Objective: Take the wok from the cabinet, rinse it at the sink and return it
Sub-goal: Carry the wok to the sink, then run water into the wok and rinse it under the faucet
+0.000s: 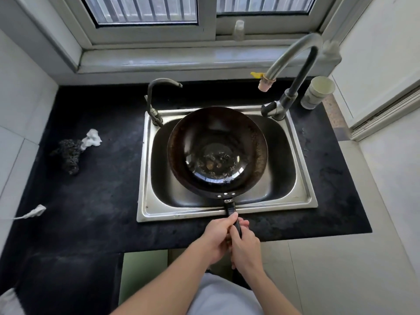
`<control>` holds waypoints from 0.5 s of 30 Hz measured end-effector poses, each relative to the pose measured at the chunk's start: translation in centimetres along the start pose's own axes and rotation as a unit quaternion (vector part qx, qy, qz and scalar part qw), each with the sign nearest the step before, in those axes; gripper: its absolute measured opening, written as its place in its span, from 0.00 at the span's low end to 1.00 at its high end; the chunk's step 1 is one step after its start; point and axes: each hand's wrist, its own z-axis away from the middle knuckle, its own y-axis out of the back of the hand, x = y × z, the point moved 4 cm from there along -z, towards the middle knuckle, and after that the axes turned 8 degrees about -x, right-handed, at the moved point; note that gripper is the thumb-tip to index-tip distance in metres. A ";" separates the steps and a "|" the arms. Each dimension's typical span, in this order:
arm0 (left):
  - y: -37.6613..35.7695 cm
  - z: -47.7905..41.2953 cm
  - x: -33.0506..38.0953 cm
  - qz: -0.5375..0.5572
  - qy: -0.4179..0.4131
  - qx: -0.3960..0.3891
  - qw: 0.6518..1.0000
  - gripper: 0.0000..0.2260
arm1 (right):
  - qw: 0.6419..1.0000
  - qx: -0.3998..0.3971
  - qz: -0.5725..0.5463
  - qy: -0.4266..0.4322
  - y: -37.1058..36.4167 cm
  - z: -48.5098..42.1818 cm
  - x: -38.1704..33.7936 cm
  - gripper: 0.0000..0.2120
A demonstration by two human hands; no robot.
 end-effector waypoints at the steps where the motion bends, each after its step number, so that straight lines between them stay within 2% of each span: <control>1: 0.0 0.0 0.0 0.006 0.000 0.002 1.000 0.15 | 1.000 0.001 -0.004 0.000 -0.1 0.0 -0.1 0.14; 6: -0.1 -0.3 0.3 -0.002 -0.004 0.014 1.000 0.13 | 0.999 -0.029 -0.018 -0.021 0.0 -0.4 0.0 0.15; 8: -0.3 -0.6 0.4 0.005 -0.013 0.023 1.000 0.09 | 0.995 -0.089 -0.019 -0.044 0.4 -0.9 0.1 0.13; 11: -0.4 -0.8 0.1 0.021 -0.029 0.044 0.998 0.09 | 0.980 -0.180 0.003 -0.086 2.6 -1.7 0.3 0.19; 13: -0.7 -0.6 -0.1 0.021 -0.044 0.051 0.998 0.10 | 0.971 -0.213 0.074 -0.081 5.1 -2.4 -0.3 0.17; 15: -1.1 -0.5 -0.2 0.034 -0.058 0.067 0.995 0.10 | 0.970 -0.181 0.155 -0.039 8.3 -4.0 -1.5 0.18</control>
